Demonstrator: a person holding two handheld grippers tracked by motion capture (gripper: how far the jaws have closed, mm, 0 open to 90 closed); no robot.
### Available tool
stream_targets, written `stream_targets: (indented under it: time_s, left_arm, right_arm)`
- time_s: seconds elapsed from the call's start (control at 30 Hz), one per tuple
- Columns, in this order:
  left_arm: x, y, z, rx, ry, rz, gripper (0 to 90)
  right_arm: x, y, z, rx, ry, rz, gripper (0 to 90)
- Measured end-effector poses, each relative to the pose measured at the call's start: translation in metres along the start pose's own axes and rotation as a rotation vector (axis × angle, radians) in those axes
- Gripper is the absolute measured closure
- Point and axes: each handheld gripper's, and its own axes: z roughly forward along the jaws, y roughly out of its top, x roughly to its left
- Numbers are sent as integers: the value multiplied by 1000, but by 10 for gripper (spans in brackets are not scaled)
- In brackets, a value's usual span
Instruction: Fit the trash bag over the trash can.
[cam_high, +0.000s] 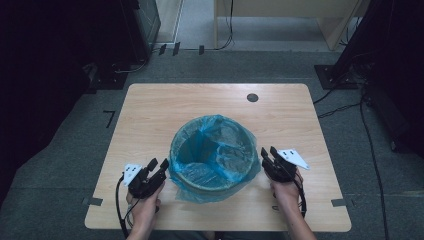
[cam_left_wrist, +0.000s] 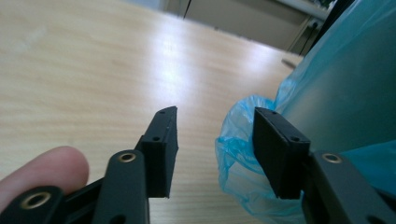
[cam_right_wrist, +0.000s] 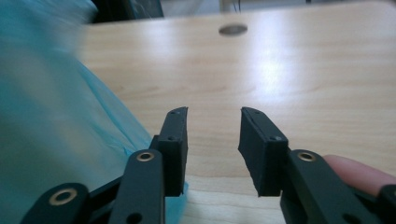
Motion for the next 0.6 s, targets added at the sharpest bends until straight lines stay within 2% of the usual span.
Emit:
stream_targets:
  time_s: [0.1,0.13,0.17,0.3,0.37,0.47,0.5,0.53,0.6]
  left_arm:
    - [-1,3,-14,-52,-17,35,489]
    - [-1,4,-19,-68,-25,45,489]
    - [-2,4,-23,-86,-37,48,489]
    - [-5,7,-35,-136,-82,44,478]
    - [-10,6,-37,-154,-95,64,473]
    - [-22,3,-37,-189,-63,113,464]
    - [-25,2,-36,-203,-61,111,464]
    - [-28,1,-35,-213,-67,106,465]
    - [-34,0,-32,-218,-97,107,466]
  right_arm:
    - [-2,2,-20,-66,56,-37,577]
    - [-1,4,-35,-105,87,-62,557]
    - [-1,4,-35,-105,87,-62,557]
    - [2,8,-64,-191,193,-84,526]
    - [4,8,-73,-223,230,-96,494]
    - [9,5,-81,-277,277,-110,369]
    - [14,2,-84,-314,268,-113,317]
    - [16,0,-86,-336,269,-113,284]
    - [23,-3,-88,-360,326,-109,232]
